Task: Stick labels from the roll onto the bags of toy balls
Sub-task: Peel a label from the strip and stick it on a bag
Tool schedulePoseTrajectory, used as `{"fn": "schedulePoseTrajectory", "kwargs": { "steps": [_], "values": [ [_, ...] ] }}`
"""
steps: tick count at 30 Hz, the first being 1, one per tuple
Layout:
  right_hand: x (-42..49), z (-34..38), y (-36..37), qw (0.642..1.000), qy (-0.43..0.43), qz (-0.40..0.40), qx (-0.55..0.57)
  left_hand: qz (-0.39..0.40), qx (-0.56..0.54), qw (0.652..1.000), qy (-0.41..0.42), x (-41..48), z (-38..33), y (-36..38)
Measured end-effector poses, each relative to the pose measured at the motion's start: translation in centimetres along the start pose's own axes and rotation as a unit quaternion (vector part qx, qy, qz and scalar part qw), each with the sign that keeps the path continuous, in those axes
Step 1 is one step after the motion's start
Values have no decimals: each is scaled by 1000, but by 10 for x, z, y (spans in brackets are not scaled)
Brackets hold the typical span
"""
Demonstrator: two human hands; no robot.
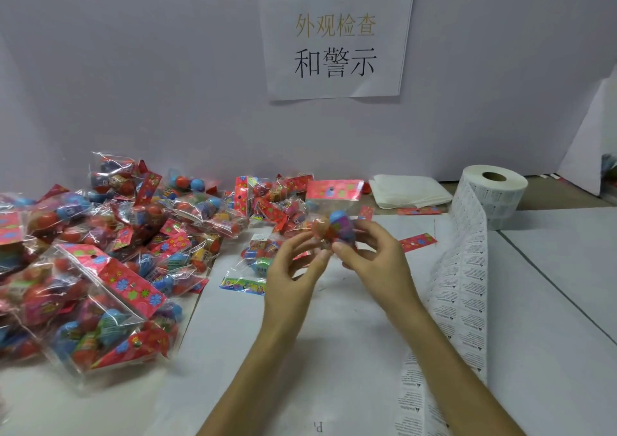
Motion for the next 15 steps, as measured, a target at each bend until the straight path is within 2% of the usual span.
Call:
{"fn": "schedulePoseTrajectory", "kwargs": {
  "steps": [2,4,7,10,13,15],
  "values": [
    [-2,4,12,997,-24,71,-4,42,-18,999,-18,-1,-1,9],
    [-3,6,17,994,-33,104,-22,31,-40,998,-38,1,1,5],
    [-1,11,10,995,-57,67,-51,16,-71,995,-72,6,4,-5],
    [2,9,-4,996,-51,10,-69,63,-96,987,-114,4,6,0],
    [3,-2,-5,998,33,31,-36,114,-120,976,-144,0,5,10],
    [3,-5,-3,997,51,47,-17,127,-138,971,-152,0,6,13]
  ]
}}
Point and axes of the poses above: each hand's wrist, its own x-axis towards the middle knuckle, its own y-axis out of the palm, z = x × y, the point moved 7 cm from there along x, towards the middle knuckle, and after that the axes turned 12 degrees about -y, right-handed, at the moved point
